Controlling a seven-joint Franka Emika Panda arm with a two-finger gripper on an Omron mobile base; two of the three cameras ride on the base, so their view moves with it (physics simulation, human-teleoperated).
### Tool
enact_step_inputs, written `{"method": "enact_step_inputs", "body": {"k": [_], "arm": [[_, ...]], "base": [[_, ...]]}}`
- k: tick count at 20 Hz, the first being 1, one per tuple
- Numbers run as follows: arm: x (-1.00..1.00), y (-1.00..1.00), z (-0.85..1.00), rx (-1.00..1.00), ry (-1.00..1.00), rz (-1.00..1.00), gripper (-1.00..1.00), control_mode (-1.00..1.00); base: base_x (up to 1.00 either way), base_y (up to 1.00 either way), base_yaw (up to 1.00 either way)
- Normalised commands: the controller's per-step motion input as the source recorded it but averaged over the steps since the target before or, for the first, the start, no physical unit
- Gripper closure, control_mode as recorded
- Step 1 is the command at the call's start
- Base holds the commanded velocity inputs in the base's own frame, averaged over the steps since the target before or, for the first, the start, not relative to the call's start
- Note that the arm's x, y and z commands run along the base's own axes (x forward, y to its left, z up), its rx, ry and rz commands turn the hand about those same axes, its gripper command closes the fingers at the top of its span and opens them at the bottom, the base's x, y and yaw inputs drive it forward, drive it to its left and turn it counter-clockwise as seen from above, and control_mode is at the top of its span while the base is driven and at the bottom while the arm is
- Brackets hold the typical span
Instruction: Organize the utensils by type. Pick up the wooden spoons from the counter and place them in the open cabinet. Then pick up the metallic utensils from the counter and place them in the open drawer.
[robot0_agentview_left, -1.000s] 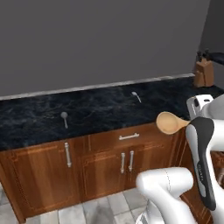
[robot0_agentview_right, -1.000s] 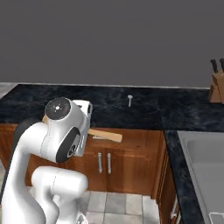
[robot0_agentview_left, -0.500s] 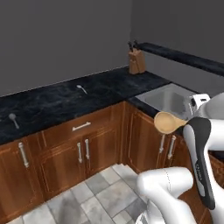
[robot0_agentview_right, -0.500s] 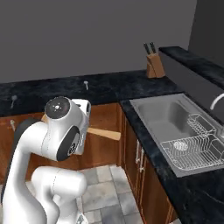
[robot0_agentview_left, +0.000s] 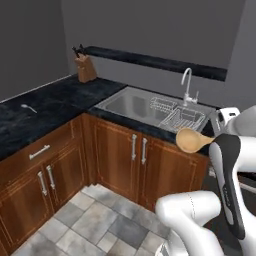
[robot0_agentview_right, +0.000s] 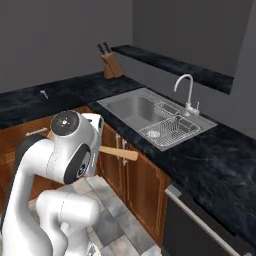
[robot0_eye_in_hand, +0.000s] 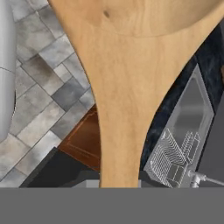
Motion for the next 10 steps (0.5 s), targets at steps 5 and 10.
{"method": "enact_step_inputs", "body": {"k": [5,10], "arm": [[0.00,0.00,0.00,0.00,0.00,0.00,1.00,1.00],[0.00,0.00,0.00,0.00,0.00,0.00,1.00,1.00]], "base": [[-0.81,0.06,-0.47],[-0.74,-0.01,-0.34]]}}
